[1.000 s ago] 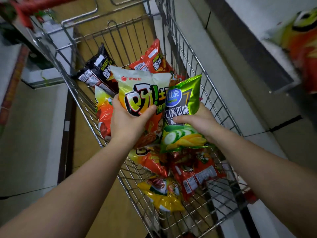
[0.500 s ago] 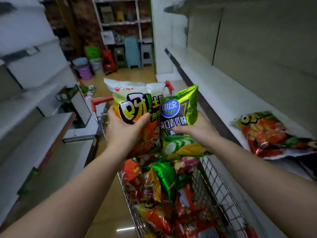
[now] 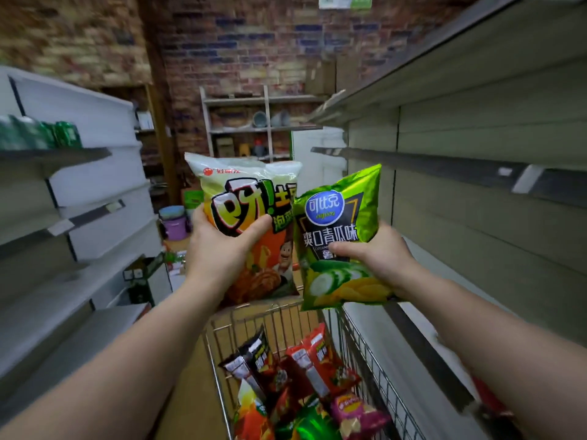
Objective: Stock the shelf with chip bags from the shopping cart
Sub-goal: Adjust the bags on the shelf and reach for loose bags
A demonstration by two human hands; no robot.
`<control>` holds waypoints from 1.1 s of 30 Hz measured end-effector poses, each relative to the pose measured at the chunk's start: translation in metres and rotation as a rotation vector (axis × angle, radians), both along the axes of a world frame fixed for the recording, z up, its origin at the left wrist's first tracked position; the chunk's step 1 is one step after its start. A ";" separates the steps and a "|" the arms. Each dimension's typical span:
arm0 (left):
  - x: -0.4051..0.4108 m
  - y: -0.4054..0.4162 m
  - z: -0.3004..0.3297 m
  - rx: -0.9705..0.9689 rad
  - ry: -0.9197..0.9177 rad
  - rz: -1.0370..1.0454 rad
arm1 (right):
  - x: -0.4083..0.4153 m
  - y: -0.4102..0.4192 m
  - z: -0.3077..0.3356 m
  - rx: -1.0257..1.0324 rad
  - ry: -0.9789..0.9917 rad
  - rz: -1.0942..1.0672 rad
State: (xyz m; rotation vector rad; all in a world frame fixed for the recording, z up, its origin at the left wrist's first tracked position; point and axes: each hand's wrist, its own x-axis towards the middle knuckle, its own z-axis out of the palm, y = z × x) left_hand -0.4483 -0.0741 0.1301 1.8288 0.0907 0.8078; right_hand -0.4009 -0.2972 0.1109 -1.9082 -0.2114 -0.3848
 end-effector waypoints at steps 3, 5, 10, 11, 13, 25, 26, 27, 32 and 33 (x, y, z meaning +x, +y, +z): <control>0.006 0.004 0.022 0.001 -0.040 -0.087 | -0.010 0.002 0.024 -0.006 -0.061 -0.076; 0.010 0.006 0.036 0.005 -0.062 -0.150 | -0.021 0.004 0.040 -0.006 -0.100 -0.122; 0.015 0.007 0.069 0.032 -0.100 -0.327 | -0.054 0.007 0.075 0.019 -0.163 -0.249; 0.014 0.005 0.075 0.034 -0.112 -0.375 | -0.062 0.005 0.079 0.020 -0.173 -0.282; 0.011 0.001 0.084 0.031 -0.133 -0.463 | -0.077 0.000 0.086 0.023 -0.187 -0.348; -0.058 -0.089 0.117 0.013 -0.157 -0.886 | -0.244 -0.049 0.125 -0.073 -0.235 -0.788; -0.069 -0.098 0.119 0.015 -0.156 -0.915 | -0.260 -0.054 0.126 -0.066 -0.234 -0.816; -0.082 -0.108 0.120 0.006 -0.158 -0.940 | -0.278 -0.059 0.127 -0.053 -0.232 -0.841; -0.145 -0.151 0.125 -0.033 -0.145 -1.108 | -0.367 -0.080 0.130 -0.029 -0.248 -0.940; -0.156 -0.159 0.124 -0.043 -0.135 -1.134 | -0.385 -0.083 0.131 -0.025 -0.245 -0.958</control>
